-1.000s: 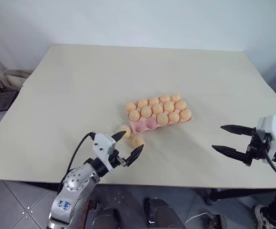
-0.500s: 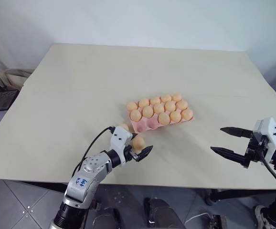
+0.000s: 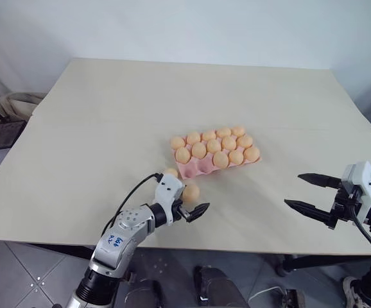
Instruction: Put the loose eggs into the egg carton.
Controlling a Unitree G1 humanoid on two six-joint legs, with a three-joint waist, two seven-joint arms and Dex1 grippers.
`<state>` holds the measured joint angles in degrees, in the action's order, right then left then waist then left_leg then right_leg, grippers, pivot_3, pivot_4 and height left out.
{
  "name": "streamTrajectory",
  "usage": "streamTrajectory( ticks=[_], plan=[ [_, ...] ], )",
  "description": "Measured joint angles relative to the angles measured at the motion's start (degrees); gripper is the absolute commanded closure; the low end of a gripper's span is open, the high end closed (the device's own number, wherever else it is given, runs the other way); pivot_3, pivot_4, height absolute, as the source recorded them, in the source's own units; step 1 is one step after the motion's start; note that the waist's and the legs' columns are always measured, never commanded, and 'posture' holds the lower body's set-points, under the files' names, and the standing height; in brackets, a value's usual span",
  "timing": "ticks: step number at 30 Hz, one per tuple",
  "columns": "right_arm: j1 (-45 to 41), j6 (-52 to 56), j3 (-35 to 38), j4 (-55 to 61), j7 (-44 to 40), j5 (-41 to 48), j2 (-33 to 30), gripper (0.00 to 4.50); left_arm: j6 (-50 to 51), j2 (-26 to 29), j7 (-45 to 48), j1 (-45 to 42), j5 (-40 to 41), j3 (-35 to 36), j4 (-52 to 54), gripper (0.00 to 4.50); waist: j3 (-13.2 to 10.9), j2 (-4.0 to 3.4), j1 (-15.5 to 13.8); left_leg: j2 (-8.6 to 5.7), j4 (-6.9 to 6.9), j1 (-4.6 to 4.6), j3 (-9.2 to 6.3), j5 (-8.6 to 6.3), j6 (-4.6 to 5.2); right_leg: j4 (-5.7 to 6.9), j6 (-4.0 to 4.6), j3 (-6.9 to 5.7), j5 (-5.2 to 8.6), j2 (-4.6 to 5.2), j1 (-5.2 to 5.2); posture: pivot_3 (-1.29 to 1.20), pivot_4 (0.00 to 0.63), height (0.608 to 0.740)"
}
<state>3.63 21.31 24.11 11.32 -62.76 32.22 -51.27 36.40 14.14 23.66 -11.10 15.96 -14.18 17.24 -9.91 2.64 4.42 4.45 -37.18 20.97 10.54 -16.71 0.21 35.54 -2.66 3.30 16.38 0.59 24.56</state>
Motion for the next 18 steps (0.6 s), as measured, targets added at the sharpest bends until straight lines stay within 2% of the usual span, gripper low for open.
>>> streamTrajectory(
  ticks=[6, 7, 13, 18],
  plan=[
    [-0.12, -0.01, 0.0, 0.0, 0.36, -0.02, 0.0, 0.0, -0.35, -0.67, 0.09, -1.22, -0.92, -0.38, -0.98, 2.53, 0.0, 0.0, -0.01, -0.01, 0.01, 0.01, -0.02, 0.0, 0.01, 0.0, 0.0, 0.0, 0.0, 0.0, 0.0, 0.0, 0.15, 0.74],
    [-0.12, -0.01, 0.0, 0.0, 0.43, -0.03, 0.0, 0.0, -0.52, -0.75, 0.1, -1.36, -0.94, -0.38, -1.25, 2.65, 0.0, 0.0, -0.02, -0.01, 0.01, 0.01, -0.02, 0.0, 0.0, -0.01, 0.0, 0.0, 0.0, 0.0, 0.0, 0.0, 0.15, 0.74],
    [-0.14, -0.02, 0.0, -0.02, 0.77, -0.04, 0.0, 0.0, -2.65, -1.07, 0.46, -2.63, -1.41, -0.31, -2.15, 2.65, 0.0, 0.0, -0.07, -0.02, 0.0, 0.03, -0.03, 0.0, 0.01, -0.01, 0.0, 0.0, 0.0, 0.0, 0.0, 0.0, 0.15, 0.74],
    [-0.3, -0.08, 0.0, -0.07, 0.92, -0.01, 0.0, 0.0, -4.05, -2.95, 1.05, -7.51, -0.73, 0.87, -1.76, 2.65, 0.0, 0.0, -0.35, -0.06, -0.01, 0.06, -0.04, 0.01, 0.02, -0.02, -0.01, 0.0, -0.01, 0.01, 0.0, 0.0, 0.15, 0.74]
  ],
)
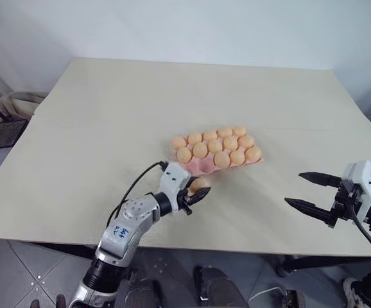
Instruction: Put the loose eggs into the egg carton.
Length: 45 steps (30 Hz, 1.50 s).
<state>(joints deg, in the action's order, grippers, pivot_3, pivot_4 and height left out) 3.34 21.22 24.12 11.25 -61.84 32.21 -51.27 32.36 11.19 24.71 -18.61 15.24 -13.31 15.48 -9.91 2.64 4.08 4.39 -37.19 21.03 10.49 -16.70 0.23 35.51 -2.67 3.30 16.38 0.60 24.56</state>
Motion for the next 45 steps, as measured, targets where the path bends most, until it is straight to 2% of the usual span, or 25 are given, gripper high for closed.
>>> streamTrajectory(
  ticks=[7, 14, 21, 29, 30, 34, 37, 40, 45],
  plan=[
    [-0.24, -0.18, 0.99, -0.24, -0.4, 0.07, 0.0, 0.0, 0.19, -1.36, -1.71, -8.33, -0.98, 1.51, -1.82, 2.65, -0.01, -0.01, -0.7, -0.02, 0.0, 0.01, -0.05, 0.13, 0.23, 0.0, -0.26, -0.02, -0.14, -0.02, 0.01, 0.0, 0.15, 0.74],
    [0.37, -0.99, 1.06, -0.13, 0.11, -0.02, 0.46, 0.0, -0.68, -3.64, -2.08, -14.2, -3.44, 0.5, -12.64, 2.65, -0.01, -0.03, -1.07, -0.07, 0.02, 0.12, -0.14, 0.12, 0.23, -0.02, -0.27, -0.05, -0.15, 0.0, 0.05, 0.0, 0.15, 0.74],
    [2.58, -1.08, 1.3, 0.55, 1.27, -0.02, 1.04, 0.0, -6.87, -4.4, 1.01, -18.81, -6.59, -1.01, -23.58, 2.65, -0.02, -0.05, -1.11, -0.05, 0.08, 0.17, -0.23, 0.08, 0.17, 0.0, -0.37, -0.15, -0.19, -0.03, 0.1, 0.0, 0.15, 0.74],
    [4.26, -1.07, 1.62, 2.17, 2.53, 0.04, 1.57, 0.0, -8.79, -4.51, 3.45, -19.7, -7.41, -0.93, -25.63, 0.17, -0.03, -0.07, -1.12, -0.02, 0.09, 0.16, -0.25, 0.07, 0.14, 0.0, -0.39, -0.21, -0.2, -0.03, 0.1, 0.0, 0.15, 0.74],
    [4.26, -1.07, 1.62, 2.17, 2.58, 0.05, 1.57, 0.0, -8.79, -4.52, 3.58, -19.7, -7.41, -0.86, -25.61, 0.05, -0.03, -0.07, -1.11, -0.03, 0.09, 0.16, -0.25, 0.07, 0.14, 0.01, -0.39, -0.22, -0.2, -0.03, 0.1, 0.0, 0.15, 0.74],
    [4.14, -1.07, 1.62, 2.17, 2.63, 0.05, 1.57, 0.0, -8.37, -4.4, 3.89, -19.65, -7.37, -0.65, -24.53, 0.05, -0.03, -0.07, -1.09, -0.03, 0.08, 0.16, -0.25, 0.07, 0.14, 0.02, -0.39, -0.22, -0.2, -0.03, 0.1, 0.0, 0.15, 0.74],
    [3.56, -1.06, 1.62, 2.12, 2.6, 0.11, 1.57, 0.0, -7.41, -3.18, 4.26, -18.88, -6.73, 0.89, -19.49, 0.05, -0.05, -0.1, -1.0, 0.0, 0.1, 0.16, -0.25, 0.07, 0.13, 0.04, -0.4, -0.22, -0.2, -0.04, 0.11, 0.0, 0.15, 0.74],
    [2.81, -1.06, 1.59, 2.03, 2.4, 0.45, 1.57, 0.0, -7.57, -0.05, 5.55, -17.08, -5.09, 4.06, -12.59, 0.05, -0.03, -0.17, -0.92, 0.08, 0.11, 0.1, -0.24, 0.07, 0.04, 0.11, -0.38, -0.24, -0.19, -0.09, 0.11, 0.0, 0.15, 0.74],
    [2.08, -1.11, 1.38, 1.4, 1.28, 0.53, 1.5, 0.0, -6.77, 8.06, 9.64, -8.39, 0.3, 12.11, -4.35, 0.05, -0.05, -0.25, -0.96, 0.16, 0.06, 0.04, -0.28, 0.14, -0.11, 0.33, -0.29, -0.35, -0.13, -0.12, 0.12, 0.0, 0.15, 0.74]
  ],
)
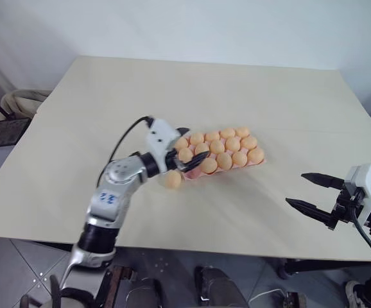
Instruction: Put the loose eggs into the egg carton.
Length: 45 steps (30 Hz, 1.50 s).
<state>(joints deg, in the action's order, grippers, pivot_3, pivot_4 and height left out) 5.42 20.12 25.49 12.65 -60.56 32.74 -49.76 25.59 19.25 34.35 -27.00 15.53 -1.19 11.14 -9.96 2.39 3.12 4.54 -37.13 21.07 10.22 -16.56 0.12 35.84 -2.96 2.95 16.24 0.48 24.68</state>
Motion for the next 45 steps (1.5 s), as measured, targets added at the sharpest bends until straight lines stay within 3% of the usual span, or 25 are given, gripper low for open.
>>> streamTrajectory(
  ticks=[5, 12, 14, 22, 33, 39, 40, 45],
  plan=[
    [-1.77, -0.09, -0.55, -1.62, -0.99, -0.07, -0.05, 0.0, -2.49, 6.42, 5.32, 11.32, 4.9, 7.62, 6.02, 0.05, 0.0, -0.01, 0.08, -0.03, -0.02, 0.0, 0.01, -0.05, -0.01, -0.05, 0.05, -0.06, 0.03, 0.13, -0.03, 0.0, 0.15, 0.74],
    [-3.41, -0.21, -2.54, -2.43, -2.44, -0.3, -0.06, 0.0, -9.98, 8.71, 11.96, 28.11, 9.2, 12.84, 10.98, 0.05, -0.01, -0.01, 0.05, 0.0, 0.05, 0.04, -0.02, -0.19, -0.1, -0.22, 0.42, -0.16, 0.23, 0.17, -0.03, 0.0, 0.15, 0.74],
    [-3.92, -0.21, -2.63, -2.8, -2.56, -0.46, -0.07, 0.0, -11.01, 9.12, 12.16, 30.95, 9.29, 14.26, 10.99, 0.05, -0.01, -0.02, -0.03, 0.0, 0.04, 0.05, -0.04, -0.2, -0.1, -0.23, 1.01, -0.16, 0.57, 0.18, -0.03, 0.0, 0.15, 0.74],
    [-3.9, -0.22, -2.64, -3.45, -3.73, -0.74, -0.08, 0.0, -14.72, 9.42, 13.67, 36.76, 10.35, 18.34, 8.11, 0.05, -0.01, -0.02, 0.15, -0.01, 0.03, 0.04, -0.06, -0.23, -0.09, -0.27, 1.03, -0.17, 0.58, 0.19, -0.06, 0.0, 0.15, 0.74],
    [-4.05, -0.01, -2.53, -3.53, -3.55, -0.71, -0.17, 0.0, -18.16, 12.55, 17.67, 34.43, 10.93, 18.66, 3.41, 0.05, -0.02, -0.04, 0.16, 0.01, 0.05, 0.05, -0.06, -0.26, -0.14, -0.3, 1.07, -0.21, 0.6, 0.2, -0.06, 0.0, 0.15, 0.74],
    [-3.4, 0.26, -1.97, -1.22, -2.81, 0.27, -0.16, 0.0, -21.58, 4.16, 10.41, 21.88, 4.47, 9.92, -3.42, 0.05, -0.01, -0.03, -0.53, -0.08, 0.0, 0.1, -0.07, -0.22, 0.01, -0.32, 0.51, -0.21, 0.28, 0.26, -0.11, 0.0, 0.15, 0.74],
    [-3.26, 0.39, -1.65, -0.98, -2.77, 0.61, -0.16, 0.0, -22.05, 3.34, 9.92, 20.38, 3.94, 8.68, -4.52, 0.05, -0.01, -0.03, -0.44, -0.08, 0.02, 0.11, -0.06, -0.21, 0.04, -0.32, 0.1, -0.21, 0.05, 0.24, -0.1, 0.0, 0.15, 0.74],
    [-1.81, 1.24, 0.16, 0.18, -2.55, 1.72, -0.16, 0.0, -23.32, 2.36, 9.54, 17.18, 2.16, 5.41, -9.06, 0.05, -0.01, -0.05, 0.05, 0.11, 0.08, 0.06, -0.09, -0.2, 0.04, -0.26, 0.16, -0.27, 0.09, 0.03, -0.03, 0.0, 0.15, 0.74]
  ],
)
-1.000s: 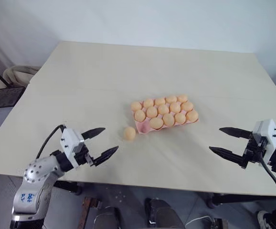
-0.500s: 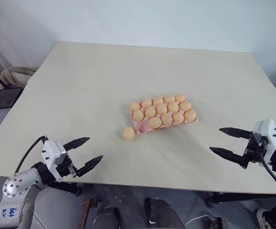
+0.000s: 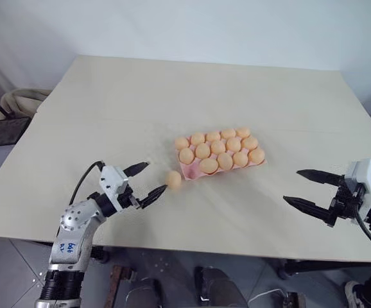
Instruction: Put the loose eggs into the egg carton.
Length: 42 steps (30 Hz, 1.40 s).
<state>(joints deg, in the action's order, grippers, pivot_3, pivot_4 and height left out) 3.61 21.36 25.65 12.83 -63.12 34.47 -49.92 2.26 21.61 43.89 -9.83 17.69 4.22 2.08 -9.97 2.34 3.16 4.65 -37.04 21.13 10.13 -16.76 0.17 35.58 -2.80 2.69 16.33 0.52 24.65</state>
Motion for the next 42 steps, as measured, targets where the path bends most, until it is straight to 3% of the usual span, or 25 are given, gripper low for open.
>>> streamTrajectory(
  ticks=[16, 20, 24, 26, 37, 42],
  plan=[
    [3.97, 0.38, 1.89, 3.11, 2.07, 0.8, 0.21, 0.0, -5.48, -2.46, 1.96, -11.33, -5.18, -6.59, -17.35, 0.05, -0.02, -0.03, -0.22, -0.05, -0.06, 0.06, -0.06, 0.02, 0.03, 0.03, -0.02, -0.07, -0.01, 0.04, 0.0, 0.0, 0.15, 0.74],
    [4.42, 0.38, 2.07, 3.58, 2.17, 0.82, 0.21, 0.0, -5.48, -3.01, 1.54, -12.12, -5.83, -7.43, -18.38, 0.91, -0.02, -0.03, -0.25, -0.06, -0.08, 0.06, -0.07, 0.02, 0.04, 0.03, -0.03, -0.06, -0.02, 0.05, -0.01, 0.0, 0.15, 0.74],
    [4.65, 0.38, 2.18, 3.67, 2.37, 0.82, 0.21, 0.0, -5.2, -3.01, 0.76, -12.12, -6.07, -7.5, -18.35, 2.25, -0.02, -0.03, -0.24, -0.06, -0.08, 0.05, -0.07, 0.03, 0.04, 0.05, -0.03, -0.07, -0.02, 0.04, -0.01, 0.0, 0.15, 0.74],
    [4.64, 0.37, 2.18, 3.68, 2.48, 0.82, 0.21, 0.0, -4.74, -2.68, 0.76, -12.06, -6.07, -7.49, -18.02, 2.6, -0.02, -0.03, -0.24, -0.05, -0.08, 0.05, -0.07, 0.03, 0.04, 0.06, -0.03, -0.07, -0.02, 0.04, -0.01, 0.0, 0.15, 0.74],
    [3.91, 0.21, 2.16, 3.28, 2.52, 0.75, 0.21, 0.0, 11.7, 0.27, -0.41, -7.88, 0.67, -6.23, 4.17, 2.6, -0.02, -0.04, -0.28, -0.06, -0.12, 0.02, -0.07, 0.05, 0.04, 0.1, -0.04, -0.07, -0.02, 0.07, -0.06, 0.0, 0.15, 0.74],
    [2.62, 0.03, 1.59, 2.39, 2.51, 0.32, 0.2, 0.0, 14.63, -1.68, -3.77, -11.52, -0.14, -7.49, 4.79, 2.6, -0.02, -0.03, -0.42, -0.14, -0.17, 0.01, -0.09, 0.1, 0.1, 0.09, -0.1, -0.03, -0.05, 0.08, -0.08, 0.0, 0.15, 0.74]
  ],
)
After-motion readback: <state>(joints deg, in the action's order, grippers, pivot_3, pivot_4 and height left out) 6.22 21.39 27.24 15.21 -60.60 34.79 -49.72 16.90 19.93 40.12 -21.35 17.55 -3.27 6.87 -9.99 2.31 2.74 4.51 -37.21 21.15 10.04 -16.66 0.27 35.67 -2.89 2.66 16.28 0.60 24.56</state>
